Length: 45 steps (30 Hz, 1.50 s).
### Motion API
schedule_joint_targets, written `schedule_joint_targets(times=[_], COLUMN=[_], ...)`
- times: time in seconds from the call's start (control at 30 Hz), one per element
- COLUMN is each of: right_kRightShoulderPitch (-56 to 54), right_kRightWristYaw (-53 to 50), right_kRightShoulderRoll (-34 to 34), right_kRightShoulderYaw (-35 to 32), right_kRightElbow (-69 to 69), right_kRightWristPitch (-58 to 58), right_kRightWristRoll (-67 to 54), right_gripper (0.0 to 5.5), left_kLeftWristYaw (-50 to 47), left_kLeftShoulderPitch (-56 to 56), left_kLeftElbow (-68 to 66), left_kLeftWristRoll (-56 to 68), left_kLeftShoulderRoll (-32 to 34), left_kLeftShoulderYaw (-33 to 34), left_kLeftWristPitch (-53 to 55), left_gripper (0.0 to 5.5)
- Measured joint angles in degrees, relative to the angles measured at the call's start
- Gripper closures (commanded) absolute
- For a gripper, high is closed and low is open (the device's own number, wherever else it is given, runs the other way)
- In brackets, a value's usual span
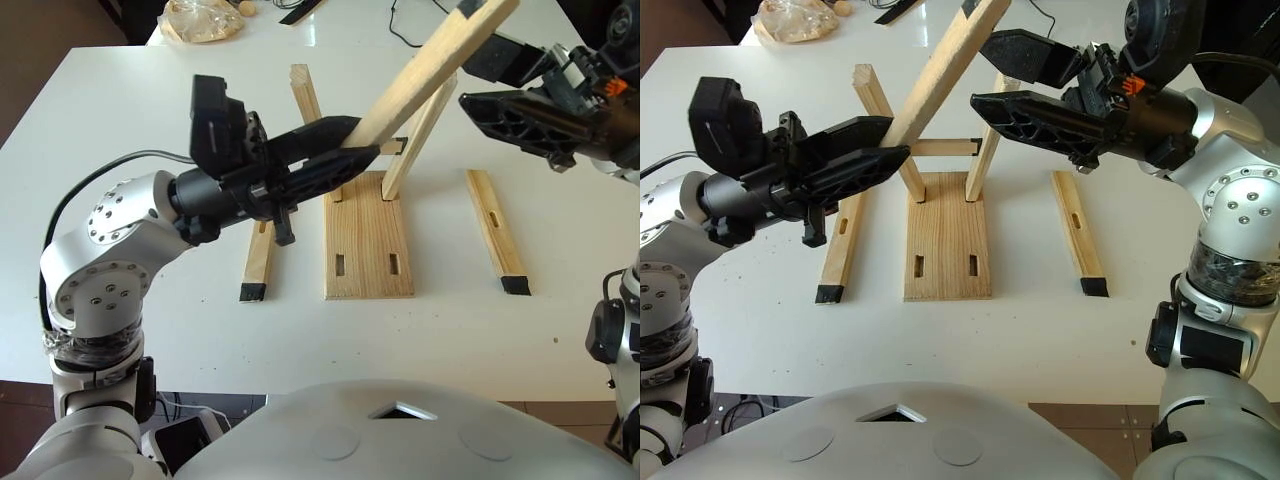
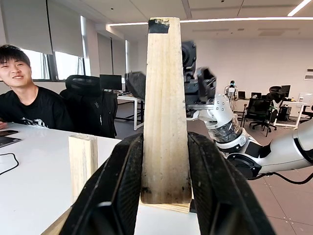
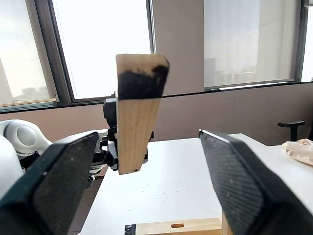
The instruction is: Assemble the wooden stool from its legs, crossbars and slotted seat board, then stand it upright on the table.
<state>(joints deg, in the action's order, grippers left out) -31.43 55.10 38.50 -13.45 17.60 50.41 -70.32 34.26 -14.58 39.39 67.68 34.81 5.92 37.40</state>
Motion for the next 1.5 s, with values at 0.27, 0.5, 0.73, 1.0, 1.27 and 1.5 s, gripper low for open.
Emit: schedule_joint_targets(times=[0.27,0.5,0.73,1.0,1.27,1.5], right_kRightShoulderPitch=[-1.2,-1.6,-0.7,0.5,1.6,2.3], right_kRightWristYaw=[0.9,2.4,5.4,6.8,9.0,18.8], right_kRightShoulderRoll=[-0.2,-0.6,1.0,1.9,4.2,11.4], right_kRightShoulderYaw=[1.3,3.3,3.1,2.9,4.2,5.3], right_kRightElbow=[1.3,1.9,2.4,3.0,2.2,-3.9], right_kRightWristPitch=[0.7,0.8,0.9,-0.1,-0.7,-9.9], right_kRightWristRoll=[-1.8,-1.8,-1.7,-1.2,3.6,17.3], right_gripper=[1.9,3.05,4.13,4.19,4.19,4.19], left_kLeftWristYaw=[1.8,3.1,6.5,8.8,10.5,12.1], left_kLeftShoulderPitch=[0.0,0.0,-0.1,-0.6,0.0,5.1], left_kLeftElbow=[-0.3,-0.4,-1.1,-2.9,-4.5,-6.9], left_kLeftWristRoll=[-2.5,-4.3,-2.6,-2.3,-13.7,-26.3], left_kLeftShoulderRoll=[-0.4,-1.4,-1.3,-1.7,-1.1,0.9], left_kLeftShoulderYaw=[-2.9,-5.5,-5.4,-5.5,-10.8,-13.4], left_kLeftWristPitch=[-0.2,-0.2,0.4,0.7,-1.6,-7.0], left_gripper=[4.2,4.2,4.2,4.2,3.14,2.95])
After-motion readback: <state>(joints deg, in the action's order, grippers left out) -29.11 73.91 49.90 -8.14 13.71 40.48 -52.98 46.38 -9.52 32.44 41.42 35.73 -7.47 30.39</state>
